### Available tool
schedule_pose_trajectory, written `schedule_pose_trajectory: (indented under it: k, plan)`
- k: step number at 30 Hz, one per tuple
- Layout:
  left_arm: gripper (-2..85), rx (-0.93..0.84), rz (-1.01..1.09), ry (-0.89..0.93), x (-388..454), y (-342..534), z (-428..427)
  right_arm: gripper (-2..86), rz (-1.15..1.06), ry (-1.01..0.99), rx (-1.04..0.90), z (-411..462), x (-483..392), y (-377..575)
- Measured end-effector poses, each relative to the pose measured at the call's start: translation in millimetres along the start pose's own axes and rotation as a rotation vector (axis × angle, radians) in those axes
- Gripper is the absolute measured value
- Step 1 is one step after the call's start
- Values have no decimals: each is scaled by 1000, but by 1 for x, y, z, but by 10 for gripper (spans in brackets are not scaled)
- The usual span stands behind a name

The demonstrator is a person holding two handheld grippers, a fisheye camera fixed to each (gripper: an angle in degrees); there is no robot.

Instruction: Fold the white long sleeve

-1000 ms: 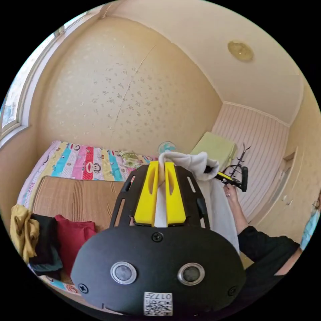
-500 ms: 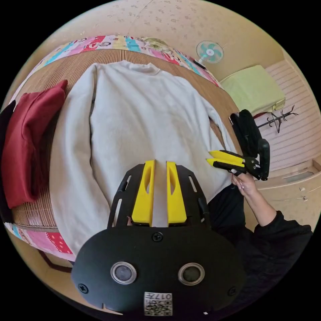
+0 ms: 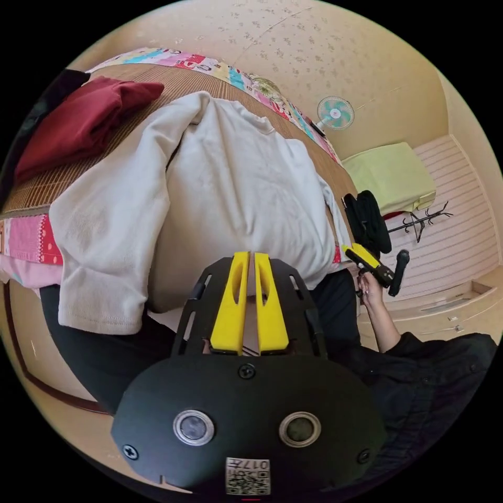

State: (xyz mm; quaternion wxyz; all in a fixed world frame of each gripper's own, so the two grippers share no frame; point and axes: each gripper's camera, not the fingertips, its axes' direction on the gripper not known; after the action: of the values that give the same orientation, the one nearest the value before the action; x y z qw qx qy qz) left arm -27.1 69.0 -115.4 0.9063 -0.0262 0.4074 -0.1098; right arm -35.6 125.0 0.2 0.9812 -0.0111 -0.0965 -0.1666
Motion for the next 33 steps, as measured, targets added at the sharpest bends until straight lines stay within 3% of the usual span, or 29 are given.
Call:
schedule_pose_trajectory:
  k: [2,4,6,8,10,12,15,17,20,24,26,29,33]
  plan:
    - [27,62,-12,-40,-5,-6,-25,53,-41,-41,92,-30,17,6]
    - [56,173,-76,-188,-15,-8,-68,47,81,-164,226,-73,61,14]
    - [78,201,-166,-291,-32,-10,-96,45,423,-249,452,-126,155,46]
    - [94,194,-192,-343,-51,-14,-115,48,680,-228,583,-151,224,84]
    - [107,154,-251,-449,-81,-19,-128,57,734,-186,642,-169,264,115]
    - [118,96,-286,-445,-104,-24,-127,72,855,-125,693,-188,282,155]
    - [122,-99,-339,-307,-138,-30,-101,81,857,-110,709,-185,261,178]
    - [88,-153,-351,-216,-147,-30,-93,80,818,-161,621,-168,244,174]
    - [54,-53,-285,-180,-137,-36,-140,73,768,-245,462,-142,221,161]
    - [52,257,-242,-296,-133,-41,-283,65,700,-301,485,-151,210,144]
    - [52,362,-325,-336,-160,-34,-336,65,675,-326,480,-155,211,131]
    - [64,526,-610,-462,-231,3,-396,66,647,-369,481,-160,207,114]
    - [126,540,-779,-226,-308,67,-391,66,596,-410,452,-164,190,103]
